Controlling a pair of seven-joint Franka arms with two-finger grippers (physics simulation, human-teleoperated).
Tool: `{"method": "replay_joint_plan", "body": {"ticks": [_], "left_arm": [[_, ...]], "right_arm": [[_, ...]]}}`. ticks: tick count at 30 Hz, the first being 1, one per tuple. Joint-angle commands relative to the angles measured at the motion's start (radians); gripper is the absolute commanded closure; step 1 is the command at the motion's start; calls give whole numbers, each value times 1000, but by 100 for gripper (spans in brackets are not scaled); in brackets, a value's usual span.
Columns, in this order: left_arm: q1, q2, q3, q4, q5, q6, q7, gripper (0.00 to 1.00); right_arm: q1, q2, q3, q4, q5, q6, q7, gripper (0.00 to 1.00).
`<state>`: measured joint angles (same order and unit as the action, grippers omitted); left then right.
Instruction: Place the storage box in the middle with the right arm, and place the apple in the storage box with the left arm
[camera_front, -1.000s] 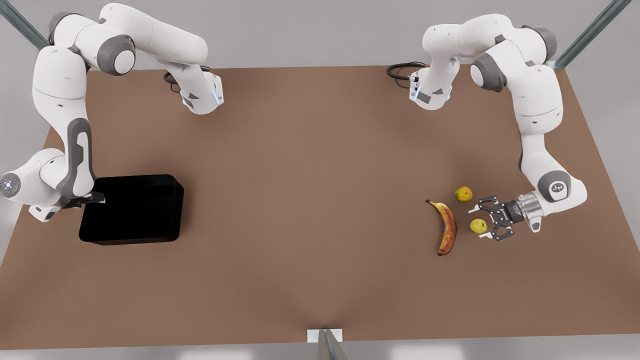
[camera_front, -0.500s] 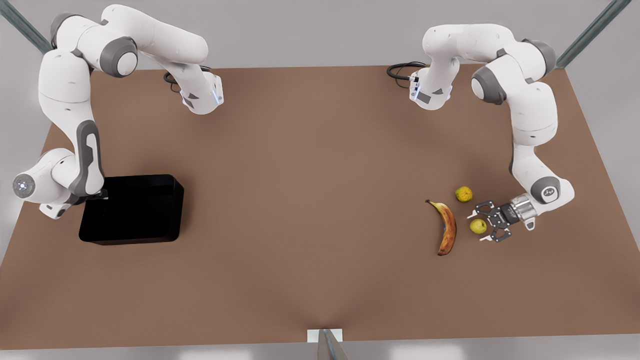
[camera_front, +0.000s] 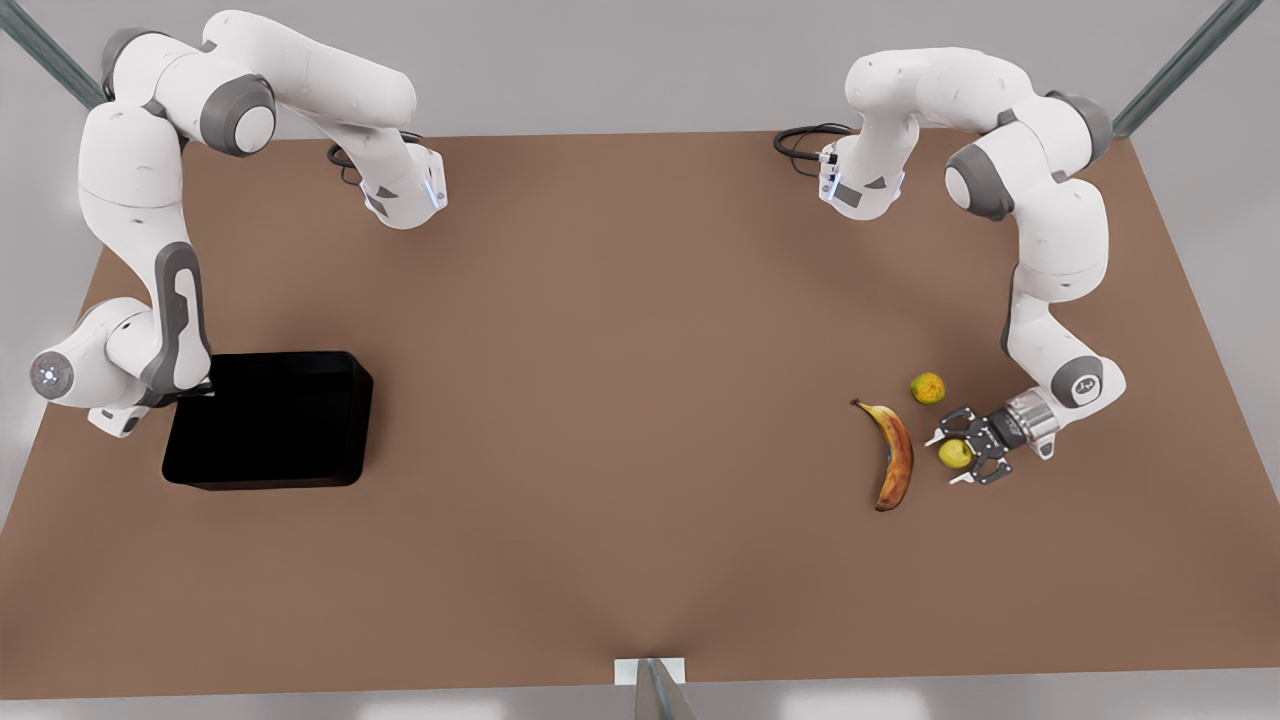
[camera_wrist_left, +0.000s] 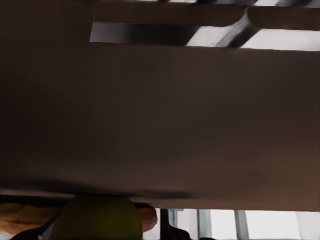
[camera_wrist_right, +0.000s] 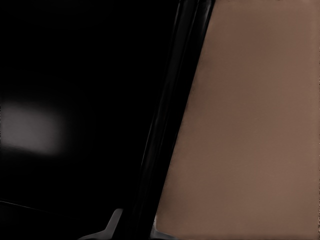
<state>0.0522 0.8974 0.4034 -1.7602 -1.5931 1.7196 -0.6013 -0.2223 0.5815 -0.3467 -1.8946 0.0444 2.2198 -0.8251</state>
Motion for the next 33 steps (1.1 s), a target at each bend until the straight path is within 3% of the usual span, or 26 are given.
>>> {"method": "replay_joint_plan", "body": {"ticks": [1, 7, 14, 16, 17, 20, 24, 25, 29, 32, 33], "left_arm": [[0, 1, 0, 1, -7, 0, 0, 21], [2, -2, 0, 1, -7, -11, -8, 39], [2, 1, 0, -1, -5, -3, 0, 41], [2, -8, 2, 1, -5, -15, -17, 52], [2, -17, 3, 2, -4, -17, -24, 52], [0, -121, 0, 30, 56, -21, -121, 52], [-2, -213, -64, 134, 200, -31, -271, 52], [-3, -224, -87, 154, 235, -31, -310, 52], [-9, -262, -179, 272, 390, -12, -540, 52], [-40, -279, -264, 292, 490, 57, -659, 52], [-41, -285, -324, 334, 585, 81, -706, 52]], "right_arm": [[0, 0, 0, 2, 0, 0, 0, 76], [0, 0, 6, 8, 0, 0, -6, 79], [24, -23, 61, 60, 6, -55, -5, 79], [50, -39, 98, 71, 8, -55, -3, 79], [54, -43, 109, 74, 9, -55, -5, 79], [205, -58, 129, 130, 40, -57, 9, 79], [501, 34, 130, 344, 146, -57, 47, 79], [543, 76, 169, 417, 147, -58, 82, 79], [618, 253, 330, 660, 147, -57, 329, 79], [653, 333, 348, 718, 147, -35, 390, 79], [653, 334, 348, 715, 147, -34, 391, 69]]}}
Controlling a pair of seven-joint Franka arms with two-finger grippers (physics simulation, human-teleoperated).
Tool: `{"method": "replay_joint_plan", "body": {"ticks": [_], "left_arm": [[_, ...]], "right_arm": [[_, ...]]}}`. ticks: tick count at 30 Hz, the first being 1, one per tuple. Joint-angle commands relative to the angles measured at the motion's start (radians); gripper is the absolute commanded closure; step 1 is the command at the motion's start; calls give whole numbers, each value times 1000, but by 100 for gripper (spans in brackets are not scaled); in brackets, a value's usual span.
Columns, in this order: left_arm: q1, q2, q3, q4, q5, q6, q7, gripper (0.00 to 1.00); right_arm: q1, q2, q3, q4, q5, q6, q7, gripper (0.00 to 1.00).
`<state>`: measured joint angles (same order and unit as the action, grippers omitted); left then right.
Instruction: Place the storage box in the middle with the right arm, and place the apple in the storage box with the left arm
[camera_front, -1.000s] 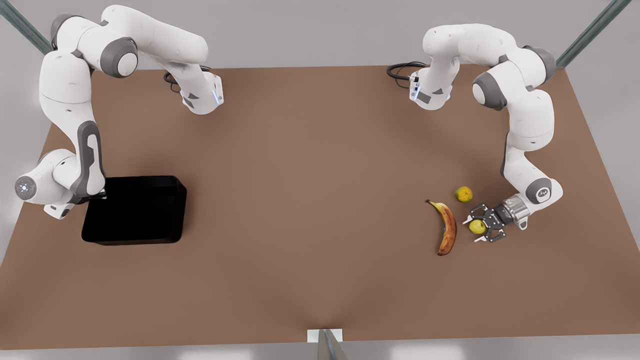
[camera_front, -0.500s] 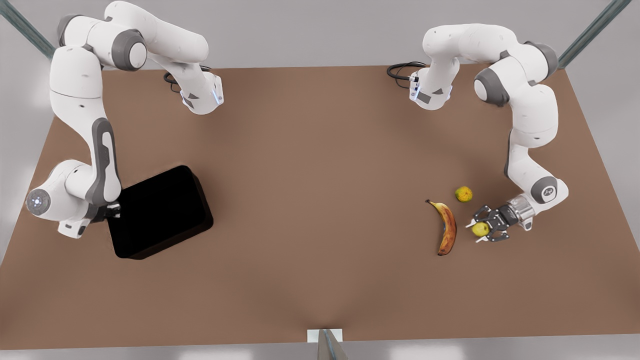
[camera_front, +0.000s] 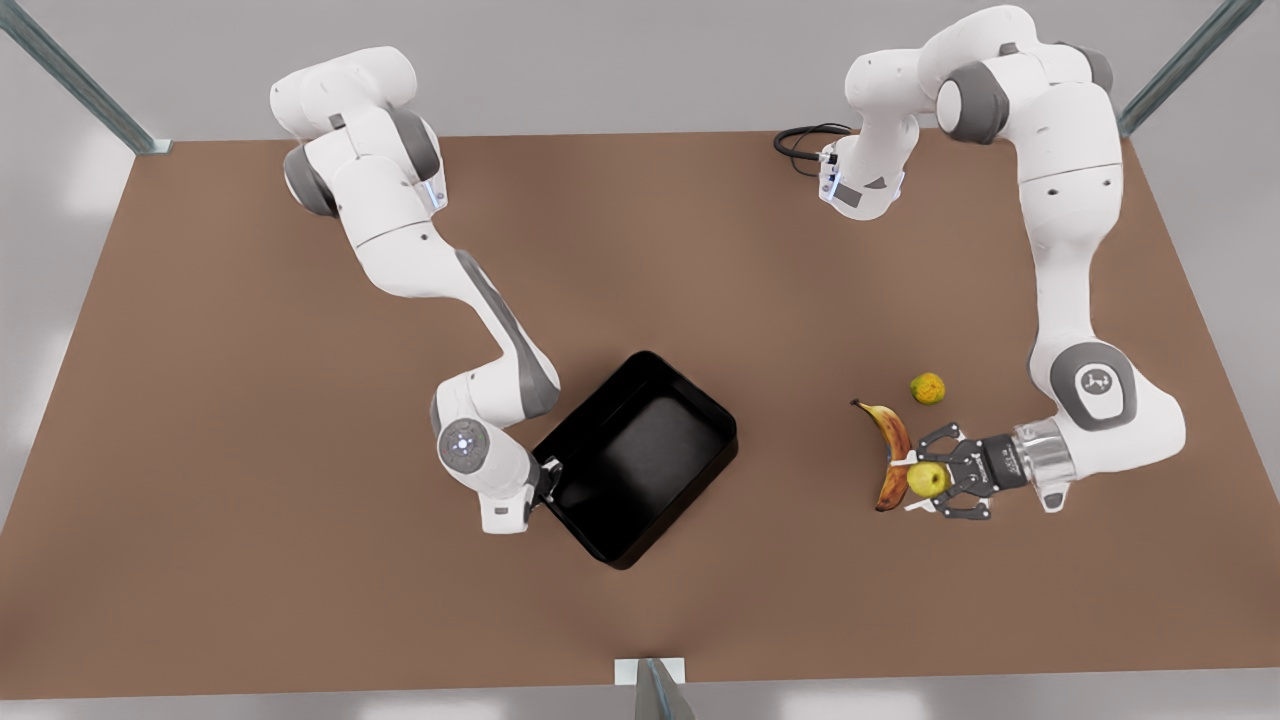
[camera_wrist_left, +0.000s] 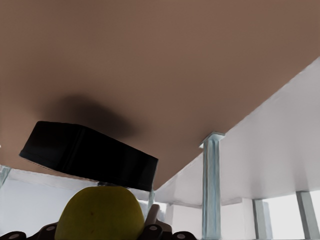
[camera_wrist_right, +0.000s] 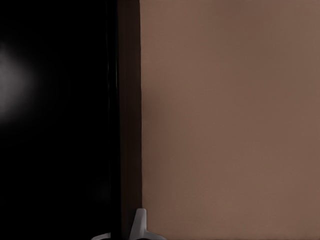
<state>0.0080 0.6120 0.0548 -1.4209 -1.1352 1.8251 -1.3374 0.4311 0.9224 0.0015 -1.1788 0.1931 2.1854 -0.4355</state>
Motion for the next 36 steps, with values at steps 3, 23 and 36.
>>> {"method": "replay_joint_plan", "body": {"ticks": [3, 23, 36], "left_arm": [[3, -5, -124, 14, 284, 103, -133, 52], [-232, 18, -510, 57, 796, 724, -1161, 0], [-184, -173, -300, 30, 959, 421, -456, 3]], "right_arm": [[0, 10, 0, -1, -1, 2, 9, 0], [-298, -691, -232, -223, -208, -733, -29, 0], [-304, -718, -221, -223, -247, -747, 124, 0]]}}
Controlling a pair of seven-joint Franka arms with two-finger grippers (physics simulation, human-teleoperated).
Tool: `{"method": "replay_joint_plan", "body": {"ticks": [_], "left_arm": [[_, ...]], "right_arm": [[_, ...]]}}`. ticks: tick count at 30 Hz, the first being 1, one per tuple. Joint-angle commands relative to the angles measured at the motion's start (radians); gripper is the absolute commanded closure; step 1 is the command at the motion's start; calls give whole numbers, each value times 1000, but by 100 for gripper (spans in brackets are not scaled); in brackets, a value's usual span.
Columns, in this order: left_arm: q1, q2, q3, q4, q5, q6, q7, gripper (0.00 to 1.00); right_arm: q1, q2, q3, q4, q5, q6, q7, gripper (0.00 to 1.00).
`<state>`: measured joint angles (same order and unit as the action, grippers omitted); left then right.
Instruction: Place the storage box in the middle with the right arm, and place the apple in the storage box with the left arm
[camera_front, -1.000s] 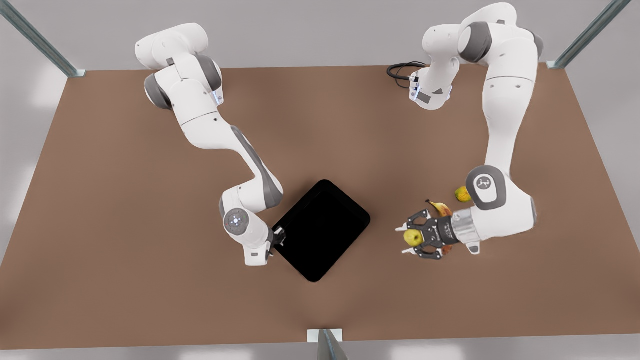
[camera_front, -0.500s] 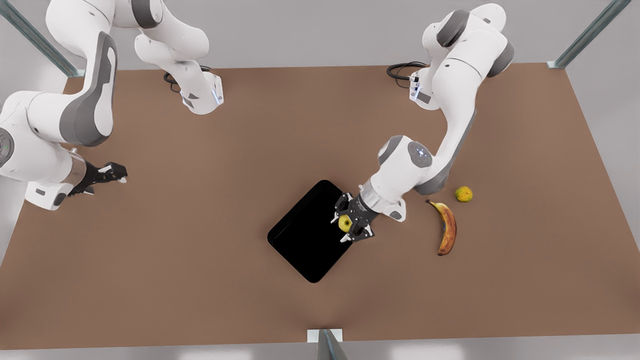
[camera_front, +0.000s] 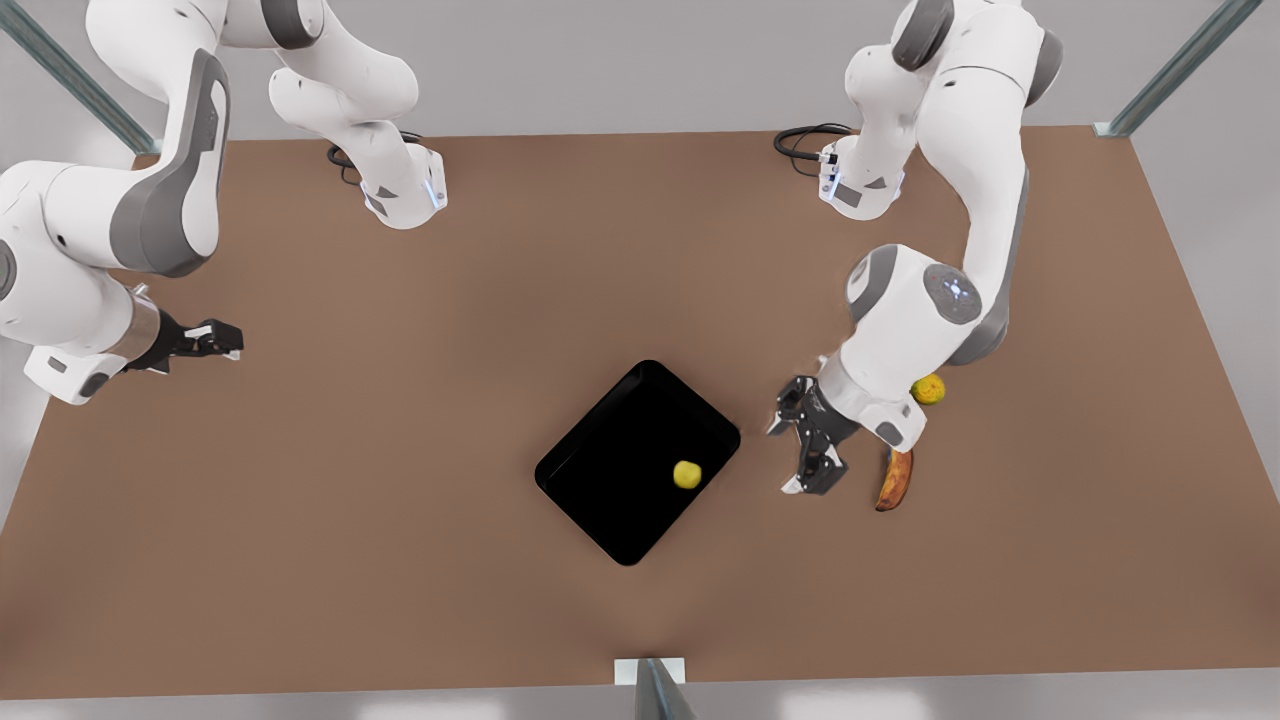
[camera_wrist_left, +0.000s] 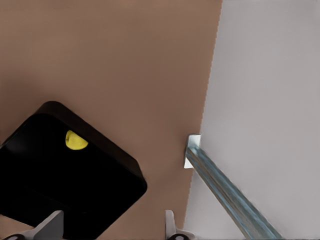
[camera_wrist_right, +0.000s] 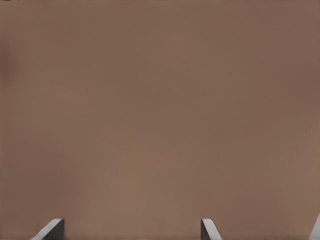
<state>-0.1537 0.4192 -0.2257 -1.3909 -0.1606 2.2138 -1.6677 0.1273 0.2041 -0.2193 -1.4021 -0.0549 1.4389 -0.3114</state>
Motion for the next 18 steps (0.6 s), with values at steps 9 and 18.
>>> {"method": "replay_joint_plan", "body": {"ticks": [9, 18], "left_arm": [[36, -389, 184, -97, 147, -755, 1488, 0], [-52, -151, 183, 52, 142, -720, 1536, 0]], "right_arm": [[-5, -2, 0, 0, 0, -2, -3, 0], [-5, 0, 1, 0, 1, -2, -3, 0]]}}
